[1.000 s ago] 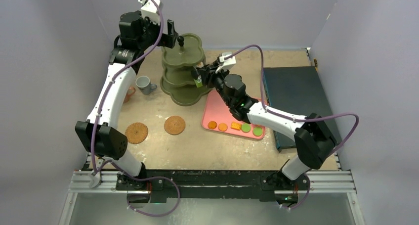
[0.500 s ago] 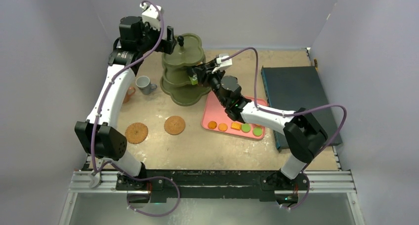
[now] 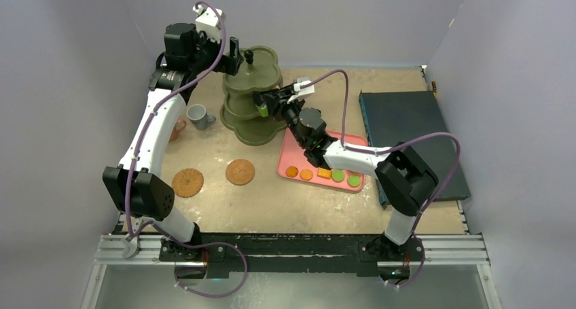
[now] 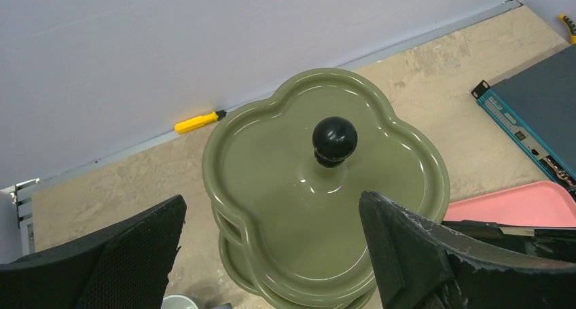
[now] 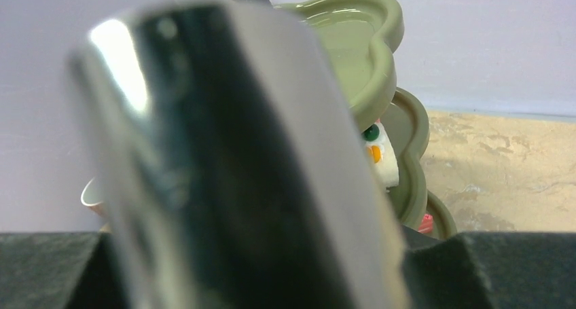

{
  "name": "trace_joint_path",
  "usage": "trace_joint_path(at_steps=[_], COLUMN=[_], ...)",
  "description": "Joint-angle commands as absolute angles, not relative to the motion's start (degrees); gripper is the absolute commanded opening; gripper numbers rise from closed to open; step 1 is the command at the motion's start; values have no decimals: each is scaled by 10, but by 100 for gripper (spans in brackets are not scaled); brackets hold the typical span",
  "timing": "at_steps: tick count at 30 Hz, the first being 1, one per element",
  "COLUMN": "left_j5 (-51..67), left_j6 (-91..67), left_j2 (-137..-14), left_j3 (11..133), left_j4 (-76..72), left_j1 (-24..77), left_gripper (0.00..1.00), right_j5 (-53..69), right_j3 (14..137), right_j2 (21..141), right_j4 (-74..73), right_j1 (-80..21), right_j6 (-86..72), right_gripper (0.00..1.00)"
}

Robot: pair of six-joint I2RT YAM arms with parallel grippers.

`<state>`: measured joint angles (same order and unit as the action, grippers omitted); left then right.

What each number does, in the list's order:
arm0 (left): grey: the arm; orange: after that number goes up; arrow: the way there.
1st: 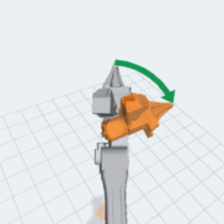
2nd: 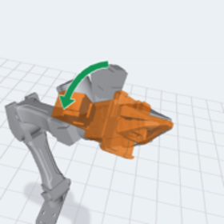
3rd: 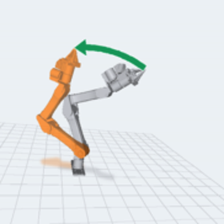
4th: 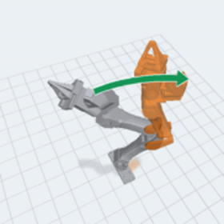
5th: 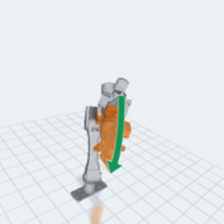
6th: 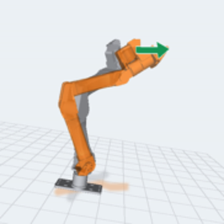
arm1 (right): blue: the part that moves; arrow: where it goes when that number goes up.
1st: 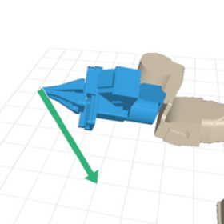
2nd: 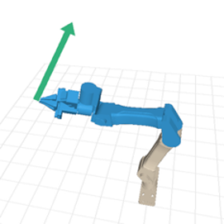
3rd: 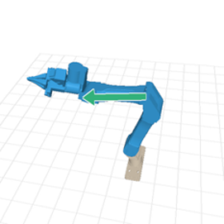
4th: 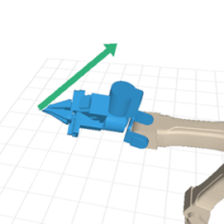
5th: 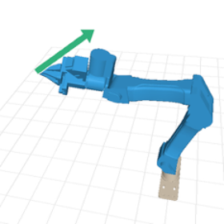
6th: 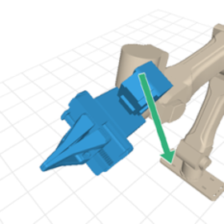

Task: Serve the afternoon tea

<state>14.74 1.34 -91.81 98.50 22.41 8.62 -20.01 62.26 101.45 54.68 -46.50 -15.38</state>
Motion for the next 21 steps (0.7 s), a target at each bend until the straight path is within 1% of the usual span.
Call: trace_joint_path(at_steps=[1, 3, 8, 17, 21], left_j5=[155, 156, 157, 159, 155], left_j6=[21, 20, 17, 13, 15], left_j2=[-894, -894, -896, -893, -891], left_j3=[984, 982, 980, 983, 984], left_j4=[219, 217, 216, 216, 212], left_j1=[81, 81, 81, 81, 80], left_gripper=[99, 99, 99, 99, 99], right_j5=[-210, -206, -203, -201, -209], right_j3=[647, 646, 640, 609, 575], right_j2=[1010, 1005, 985, 934, 898], right_j4=[589, 591, 592, 585, 577], right_j1=[-467, -467, -468, -478, -484], right_j6=[-150, -149, -141, -127, -123], right_gripper=[42, 49, 58, 61, 62])
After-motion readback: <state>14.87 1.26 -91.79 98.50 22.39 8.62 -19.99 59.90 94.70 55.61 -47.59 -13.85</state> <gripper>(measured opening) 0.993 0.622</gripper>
